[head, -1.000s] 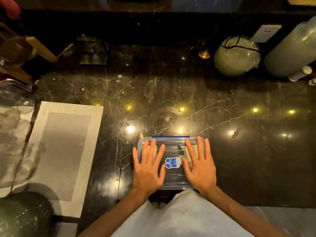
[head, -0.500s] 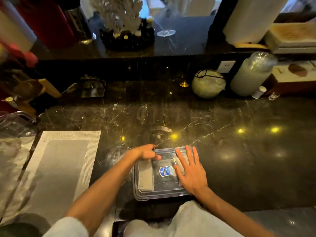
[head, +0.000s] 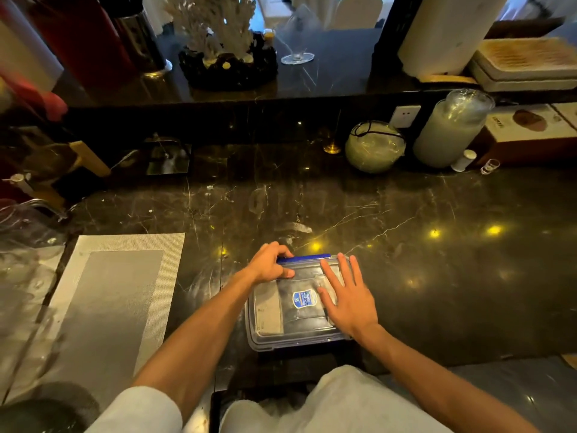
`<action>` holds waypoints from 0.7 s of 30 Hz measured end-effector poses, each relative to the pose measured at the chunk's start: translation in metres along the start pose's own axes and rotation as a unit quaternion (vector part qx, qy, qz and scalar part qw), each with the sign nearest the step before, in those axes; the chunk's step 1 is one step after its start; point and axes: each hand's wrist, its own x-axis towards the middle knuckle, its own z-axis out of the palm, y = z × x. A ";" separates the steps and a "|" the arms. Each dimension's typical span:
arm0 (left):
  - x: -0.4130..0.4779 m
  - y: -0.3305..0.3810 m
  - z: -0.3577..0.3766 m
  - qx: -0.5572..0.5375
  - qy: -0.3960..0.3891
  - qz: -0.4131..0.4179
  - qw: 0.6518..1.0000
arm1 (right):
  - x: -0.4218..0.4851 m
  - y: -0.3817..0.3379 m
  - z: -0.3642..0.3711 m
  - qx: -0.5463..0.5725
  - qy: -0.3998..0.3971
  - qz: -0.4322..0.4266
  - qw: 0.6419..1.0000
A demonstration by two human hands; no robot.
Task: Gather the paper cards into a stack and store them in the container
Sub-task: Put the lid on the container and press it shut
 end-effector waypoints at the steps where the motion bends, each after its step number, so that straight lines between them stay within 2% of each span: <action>1: 0.000 0.001 0.001 -0.003 0.012 0.001 1.000 | 0.000 0.001 0.001 -0.001 0.003 0.001 1.000; 8: -0.006 0.005 0.006 0.028 0.037 -0.008 0.999 | -0.003 0.004 -0.006 0.031 -0.014 -0.012 0.999; 11: -0.009 0.005 0.009 0.046 0.050 -0.015 0.998 | -0.013 0.003 -0.018 0.076 0.032 -0.056 0.995; 13: -0.012 0.006 0.010 0.054 0.057 -0.020 0.997 | -0.029 -0.002 -0.016 0.041 0.069 -0.132 0.988; 15: -0.015 0.008 0.010 0.058 0.058 -0.021 0.996 | -0.048 -0.008 -0.003 0.003 0.044 -0.206 0.977; 18: -0.016 0.006 0.010 0.050 0.051 -0.020 0.997 | -0.063 -0.012 0.015 -0.079 -0.030 -0.225 0.971; 21: -0.018 0.007 0.009 0.047 0.049 -0.019 0.998 | -0.060 -0.012 0.014 -0.119 -0.047 -0.232 0.964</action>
